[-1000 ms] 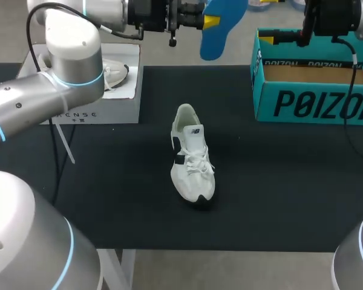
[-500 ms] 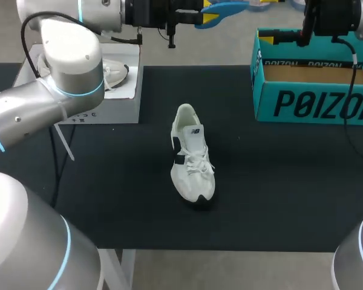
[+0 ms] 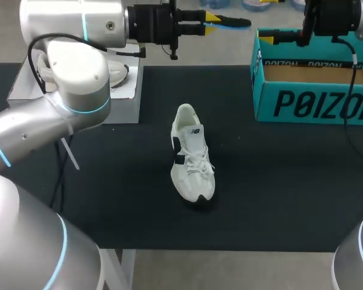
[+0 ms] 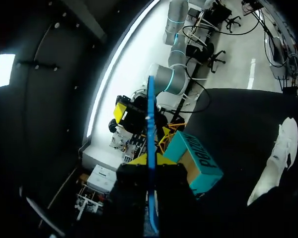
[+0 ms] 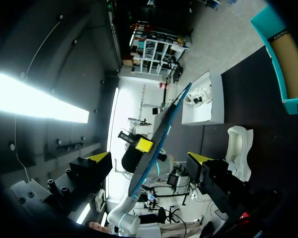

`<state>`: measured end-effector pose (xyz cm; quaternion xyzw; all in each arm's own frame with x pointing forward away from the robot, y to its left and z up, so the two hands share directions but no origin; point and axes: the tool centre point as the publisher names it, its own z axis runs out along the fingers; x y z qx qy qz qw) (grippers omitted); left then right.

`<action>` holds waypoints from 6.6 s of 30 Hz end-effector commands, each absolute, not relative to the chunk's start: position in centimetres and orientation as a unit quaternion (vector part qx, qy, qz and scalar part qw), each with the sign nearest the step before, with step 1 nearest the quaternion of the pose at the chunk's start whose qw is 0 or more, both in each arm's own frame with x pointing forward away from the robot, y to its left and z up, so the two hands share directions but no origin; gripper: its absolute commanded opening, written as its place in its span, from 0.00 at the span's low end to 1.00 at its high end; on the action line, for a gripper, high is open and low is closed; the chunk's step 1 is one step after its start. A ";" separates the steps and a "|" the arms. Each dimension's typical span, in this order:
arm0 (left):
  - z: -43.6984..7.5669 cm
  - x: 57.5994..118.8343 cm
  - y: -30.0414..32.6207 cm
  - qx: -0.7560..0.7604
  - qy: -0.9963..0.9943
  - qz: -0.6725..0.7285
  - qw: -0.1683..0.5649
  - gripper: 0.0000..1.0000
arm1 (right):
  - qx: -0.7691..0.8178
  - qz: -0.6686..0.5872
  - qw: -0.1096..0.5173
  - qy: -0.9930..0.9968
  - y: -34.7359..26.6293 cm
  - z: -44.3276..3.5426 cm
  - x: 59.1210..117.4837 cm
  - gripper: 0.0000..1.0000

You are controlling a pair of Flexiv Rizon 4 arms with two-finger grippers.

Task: Take the shoe out of the shoebox, open the shoe tongue, remove and reinsert the insole, then place the shoe into the shoebox

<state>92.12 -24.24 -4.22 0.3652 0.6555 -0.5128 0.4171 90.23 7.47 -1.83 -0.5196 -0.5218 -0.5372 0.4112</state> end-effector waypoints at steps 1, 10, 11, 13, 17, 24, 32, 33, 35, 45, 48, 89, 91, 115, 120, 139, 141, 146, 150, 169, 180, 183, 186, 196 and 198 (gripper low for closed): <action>-3.1 91.7 -24.4 0.507 0.587 -0.415 0.476 0.00 | -0.520 -0.537 0.411 -0.522 7.6 -1.9 90.4 1.00; -1.8 90.6 -24.2 0.527 0.506 -0.438 0.524 0.00 | -0.520 -0.537 0.411 -0.522 7.6 -1.9 90.4 1.00; -1.8 90.6 -24.2 0.527 0.498 -0.447 0.524 0.00 | -0.520 -0.537 0.411 -0.522 7.6 -1.9 90.4 1.00; -1.6 90.6 -24.1 0.522 0.490 -0.462 0.524 0.00 | -0.519 -0.537 0.409 -0.524 7.7 -1.7 90.4 1.00; -1.8 90.8 -24.1 0.521 0.485 -0.473 0.519 0.00 | -0.512 -0.543 0.411 -0.523 7.9 -1.2 90.4 1.00; -2.1 91.4 -24.9 0.520 0.480 -0.495 0.504 0.00 | -0.495 -0.535 0.407 -0.551 8.8 -0.7 90.0 1.00; -1.8 92.0 -25.4 0.531 0.470 -0.496 0.502 0.00 | -0.491 -0.521 0.406 -0.568 10.0 -0.9 89.5 1.00; -1.7 92.1 -25.5 0.533 0.469 -0.497 0.499 0.00 | -0.490 -0.519 0.407 -0.569 10.1 -0.9 89.5 1.00; -1.7 92.3 -25.7 0.535 0.469 -0.499 0.496 0.00 | -0.489 -0.518 0.409 -0.571 10.3 -1.0 89.5 0.98; -1.8 91.9 -26.4 0.544 0.465 -0.500 0.488 0.00 | -0.493 -0.510 0.407 -0.576 10.5 -1.1 89.8 0.43; -1.9 92.2 -26.5 0.540 0.465 -0.498 0.493 0.00 | -0.494 -0.506 0.408 -0.577 10.8 -1.2 89.7 0.39; -3.6 89.5 -17.2 0.515 0.586 -0.485 0.395 1.00 | -0.469 -0.535 0.371 -0.597 11.6 -1.5 90.7 0.00; -4.5 88.9 -16.3 0.512 0.603 -0.480 0.381 1.00 | -0.466 -0.539 0.367 -0.598 11.6 -1.2 90.8 0.00; -8.9 83.6 -7.4 0.491 0.706 -0.400 0.316 1.00 | -0.481 -0.534 0.331 -0.611 13.0 0.1 89.3 0.00; -8.9 83.6 -7.4 0.491 0.706 -0.400 0.316 1.00 | -0.492 -0.537 0.339 -0.596 13.2 0.0 89.1 0.00; -12.4 85.2 -0.9 0.575 0.678 -0.342 0.303 1.00 | -0.483 -0.526 0.332 -0.617 14.6 0.4 88.8 0.00; -12.6 85.2 -0.7 0.567 0.682 -0.338 0.316 1.00 | -0.482 -0.526 0.331 -0.618 14.7 0.5 88.7 0.00; -13.4 85.4 -0.5 0.539 0.692 -0.338 0.341 1.00 | -0.474 -0.521 0.329 -0.629 15.0 0.6 88.6 0.00; -13.5 85.5 -0.5 0.538 0.686 -0.351 0.342 1.00 | -0.473 -0.519 0.329 -0.631 15.2 0.6 88.7 0.00; -13.5 85.5 -0.5 0.538 0.686 -0.351 0.342 1.00 | -0.443 -0.526 0.321 -0.652 16.5 -0.7 88.7 0.00; -13.5 85.5 -0.5 0.538 0.686 -0.351 0.342 1.00 | -0.446 -0.512 0.312 -0.664 16.8 -0.8 88.7 0.00; -13.5 85.5 -0.5 0.538 0.686 -0.351 0.342 1.00 | -0.446 -0.512 0.312 -0.664 16.8 -0.8 88.7 0.00; -13.5 85.5 -0.5 0.538 0.686 -0.351 0.342 1.00 | -0.446 -0.512 0.312 -0.664 16.8 -0.8 88.7 0.00; -13.5 85.5 -0.5 0.538 0.686 -0.351 0.342 1.00 | -0.376 -0.544 0.168 -0.731 20.6 -3.9 89.7 0.00; -13.5 85.5 -0.5 0.538 0.686 -0.351 0.342 1.00 | -0.378 -0.556 0.167 -0.721 20.9 -4.6 89.9 0.00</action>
